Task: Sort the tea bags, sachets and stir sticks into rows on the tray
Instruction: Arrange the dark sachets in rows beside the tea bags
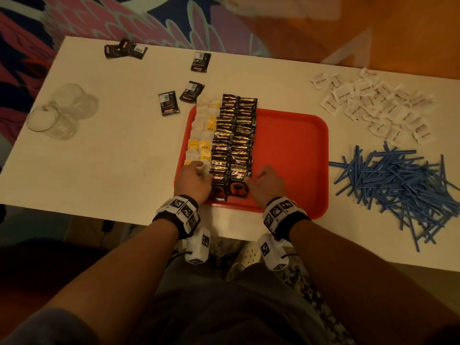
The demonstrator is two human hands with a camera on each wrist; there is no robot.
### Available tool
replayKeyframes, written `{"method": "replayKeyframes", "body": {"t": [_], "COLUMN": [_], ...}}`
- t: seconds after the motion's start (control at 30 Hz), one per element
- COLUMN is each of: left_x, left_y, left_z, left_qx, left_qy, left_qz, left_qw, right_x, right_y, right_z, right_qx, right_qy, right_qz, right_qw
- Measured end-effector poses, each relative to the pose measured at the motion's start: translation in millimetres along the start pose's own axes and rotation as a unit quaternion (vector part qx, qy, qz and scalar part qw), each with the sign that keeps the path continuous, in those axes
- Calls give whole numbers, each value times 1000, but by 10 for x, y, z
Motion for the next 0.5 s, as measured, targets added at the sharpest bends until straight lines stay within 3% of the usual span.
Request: {"method": "replayKeyframes", "body": {"t": [0.27, 0.5], "left_x": [-435, -691], "left_y": [20, 256], "left_z": [-362, -1346], "left_qx": [36, 123], "left_qy": [-8, -78], "left_qz": [-66, -229], "left_qw": [997, 962], "right_x": [3, 191], "right_y": [-576, -1037], "right_z": [82, 11], "right_qx": [-58, -62], "right_qy": [-33, -38], "right_qz": [-13, -22], "right_qw": [998, 997]}}
Point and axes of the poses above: each hand's wrist, its own z-axis away from the middle knuckle, its own x-axis out of the palm, y = z × x, the point moved 8 cm from there along -z, towards the middle knuckle, and after that the axes turned 3 degrees about x, right-handed, at the moved point
